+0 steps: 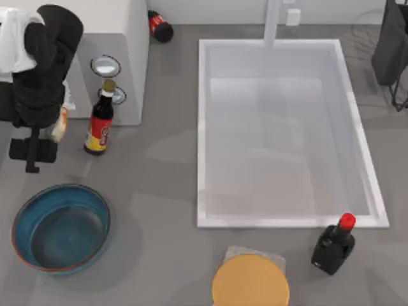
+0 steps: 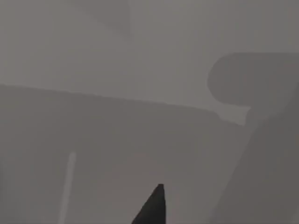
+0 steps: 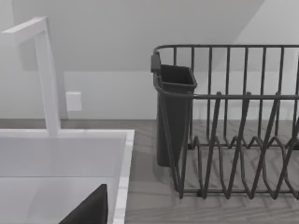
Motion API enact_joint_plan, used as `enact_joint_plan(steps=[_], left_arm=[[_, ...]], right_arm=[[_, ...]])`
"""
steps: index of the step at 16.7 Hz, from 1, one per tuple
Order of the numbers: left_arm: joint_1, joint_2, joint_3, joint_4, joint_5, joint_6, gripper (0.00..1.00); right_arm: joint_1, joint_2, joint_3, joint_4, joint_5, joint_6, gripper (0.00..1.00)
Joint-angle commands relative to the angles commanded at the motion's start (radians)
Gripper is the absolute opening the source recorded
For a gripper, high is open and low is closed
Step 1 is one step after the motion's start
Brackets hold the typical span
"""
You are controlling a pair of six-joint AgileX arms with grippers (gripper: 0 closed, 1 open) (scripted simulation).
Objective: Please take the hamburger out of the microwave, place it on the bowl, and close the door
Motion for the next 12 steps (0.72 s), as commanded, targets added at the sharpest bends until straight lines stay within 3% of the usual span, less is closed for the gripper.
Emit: enact_joint_plan(steps=[6,9,12], left_arm=[[-0.268,0.181,0.084,-0.59,-0.245,-0.654,0.0],[-0.381,0.272,0.096,-0.79,-0.338,-0.859,0.0],[-0.454,0.335,0.1,-0.899,-0.396,-0.969,0.0]], right_arm=[[0.0,0.0,0.0,0.0,0.0,0.0,1.0],[0.0,0.0,0.0,0.0,0.0,0.0,1.0],[0.0,0.0,0.0,0.0,0.0,0.0,1.0]])
